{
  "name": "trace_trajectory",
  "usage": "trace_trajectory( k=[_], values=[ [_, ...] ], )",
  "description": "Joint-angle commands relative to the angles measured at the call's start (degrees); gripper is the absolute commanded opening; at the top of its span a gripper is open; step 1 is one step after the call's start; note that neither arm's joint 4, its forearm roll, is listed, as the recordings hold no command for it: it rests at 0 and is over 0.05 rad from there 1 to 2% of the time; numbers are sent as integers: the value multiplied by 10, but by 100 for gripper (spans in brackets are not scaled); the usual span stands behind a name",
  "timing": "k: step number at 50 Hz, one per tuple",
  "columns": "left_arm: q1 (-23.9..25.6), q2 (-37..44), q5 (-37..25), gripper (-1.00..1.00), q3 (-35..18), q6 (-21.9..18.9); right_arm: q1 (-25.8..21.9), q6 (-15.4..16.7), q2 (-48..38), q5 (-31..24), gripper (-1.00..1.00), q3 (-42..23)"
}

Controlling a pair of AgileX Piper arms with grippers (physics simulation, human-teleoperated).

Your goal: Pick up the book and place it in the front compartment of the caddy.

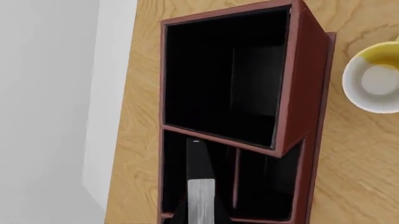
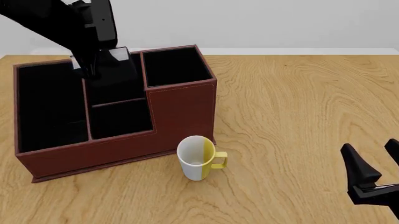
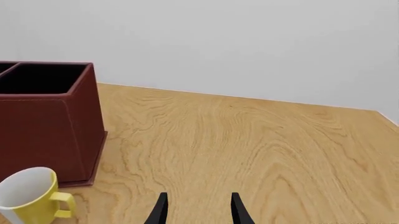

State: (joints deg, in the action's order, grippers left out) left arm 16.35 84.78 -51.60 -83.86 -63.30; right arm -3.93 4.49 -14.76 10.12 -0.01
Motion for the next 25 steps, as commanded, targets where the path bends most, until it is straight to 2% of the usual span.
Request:
trace_trajectory(
  k=[1,9,18,25],
  values=[
    [-20,31,29,-100,1,-18,4,-3,-4,2,100,0],
    [-34,51,44,-100,5,-20,5,-6,-6,4,100,0],
    [-27,53,72,-100,40,-16,7,-9,-11,8,100,0],
    [-28,69,88,-100,40,-16,10,-11,-11,8,100,0]
  ],
)
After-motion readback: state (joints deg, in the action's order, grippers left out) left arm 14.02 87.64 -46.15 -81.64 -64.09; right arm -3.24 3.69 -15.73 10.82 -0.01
